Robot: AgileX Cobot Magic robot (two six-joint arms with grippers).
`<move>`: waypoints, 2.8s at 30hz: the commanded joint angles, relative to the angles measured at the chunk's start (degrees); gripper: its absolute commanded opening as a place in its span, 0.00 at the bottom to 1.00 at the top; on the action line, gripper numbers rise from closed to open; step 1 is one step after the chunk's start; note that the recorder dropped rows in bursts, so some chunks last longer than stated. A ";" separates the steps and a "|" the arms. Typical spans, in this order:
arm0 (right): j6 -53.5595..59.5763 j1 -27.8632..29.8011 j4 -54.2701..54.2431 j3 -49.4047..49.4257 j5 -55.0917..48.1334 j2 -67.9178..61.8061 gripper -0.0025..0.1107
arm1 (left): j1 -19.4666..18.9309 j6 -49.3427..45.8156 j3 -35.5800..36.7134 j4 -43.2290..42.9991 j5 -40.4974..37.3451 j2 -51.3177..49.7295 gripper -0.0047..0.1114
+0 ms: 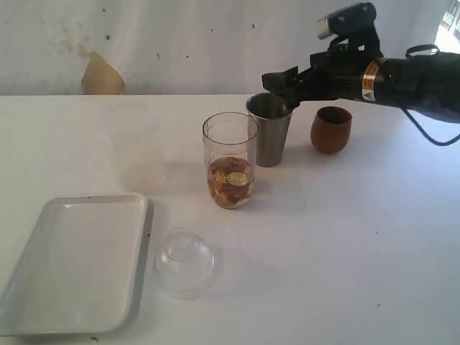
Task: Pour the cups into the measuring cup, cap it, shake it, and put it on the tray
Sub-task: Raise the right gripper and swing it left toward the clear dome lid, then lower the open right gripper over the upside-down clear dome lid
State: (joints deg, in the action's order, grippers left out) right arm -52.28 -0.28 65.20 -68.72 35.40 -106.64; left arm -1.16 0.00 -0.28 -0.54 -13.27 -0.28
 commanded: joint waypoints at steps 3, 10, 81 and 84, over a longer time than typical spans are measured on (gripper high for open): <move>-24.43 0.28 17.95 0.23 -1.89 8.66 0.95 | 0.23 0.00 0.28 -0.08 -0.10 0.28 0.04; -57.49 0.28 34.75 0.24 1.20 18.05 0.87 | 0.23 0.00 0.28 -0.08 -0.10 0.28 0.04; 46.70 -41.98 -63.13 -19.83 -103.84 3.56 0.55 | 0.23 0.00 0.28 -0.08 -0.10 0.28 0.04; 46.44 -41.98 -64.20 -19.91 -101.13 0.45 0.55 | 0.23 0.00 0.28 -0.08 -0.10 0.28 0.04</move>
State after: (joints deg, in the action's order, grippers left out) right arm -5.33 -42.19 1.92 -88.38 -67.77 -104.08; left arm -1.16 0.00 -0.28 -0.54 -13.27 -0.28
